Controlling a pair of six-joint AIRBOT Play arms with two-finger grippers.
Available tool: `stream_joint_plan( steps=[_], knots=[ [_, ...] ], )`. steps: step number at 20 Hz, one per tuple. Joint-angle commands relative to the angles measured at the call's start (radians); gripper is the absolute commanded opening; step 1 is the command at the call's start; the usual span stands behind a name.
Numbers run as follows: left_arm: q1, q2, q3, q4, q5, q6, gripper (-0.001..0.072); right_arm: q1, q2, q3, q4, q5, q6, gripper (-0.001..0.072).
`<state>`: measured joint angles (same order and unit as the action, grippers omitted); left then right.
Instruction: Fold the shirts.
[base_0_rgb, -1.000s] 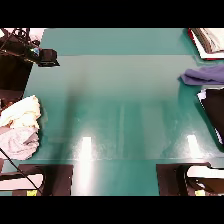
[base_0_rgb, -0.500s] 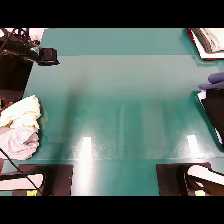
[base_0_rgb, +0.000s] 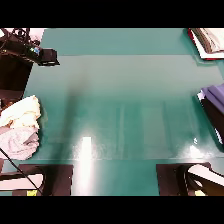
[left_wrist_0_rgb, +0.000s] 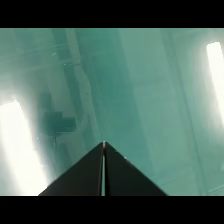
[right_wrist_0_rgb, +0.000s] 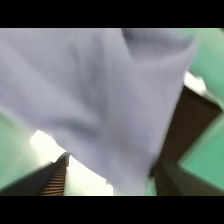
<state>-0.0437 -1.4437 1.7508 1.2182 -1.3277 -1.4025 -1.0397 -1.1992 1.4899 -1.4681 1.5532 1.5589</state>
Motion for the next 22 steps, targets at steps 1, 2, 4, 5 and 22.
stream_joint_plan(
  steps=[1,2,4,5,22],
  knots=[
    [0.0,0.0,0.0,0.0,0.0,0.015,0.0028,-0.109,0.036,-0.124,-0.028,0.018,0.011,0.0597],
    [0.0,0.0,0.0,0.0,0.0,0.015,0.0028,-0.145,0.05,-0.142,-0.027,0.008,0.011,0.0591],
    [0.0,0.0,0.0,0.0,0.002,0.015,0.0028,-0.198,0.078,-0.15,0.008,-0.028,0.035,0.0513],
    [0.0,0.0,0.0,0.0,0.007,0.015,0.0029,-0.21,0.093,-0.15,0.073,-0.06,0.038,0.0501],
    [0.0,0.0,0.0,0.001,0.056,0.015,0.0029,0.734,0.255,-0.15,0.498,-0.226,-0.009,0.0016]
  ],
)
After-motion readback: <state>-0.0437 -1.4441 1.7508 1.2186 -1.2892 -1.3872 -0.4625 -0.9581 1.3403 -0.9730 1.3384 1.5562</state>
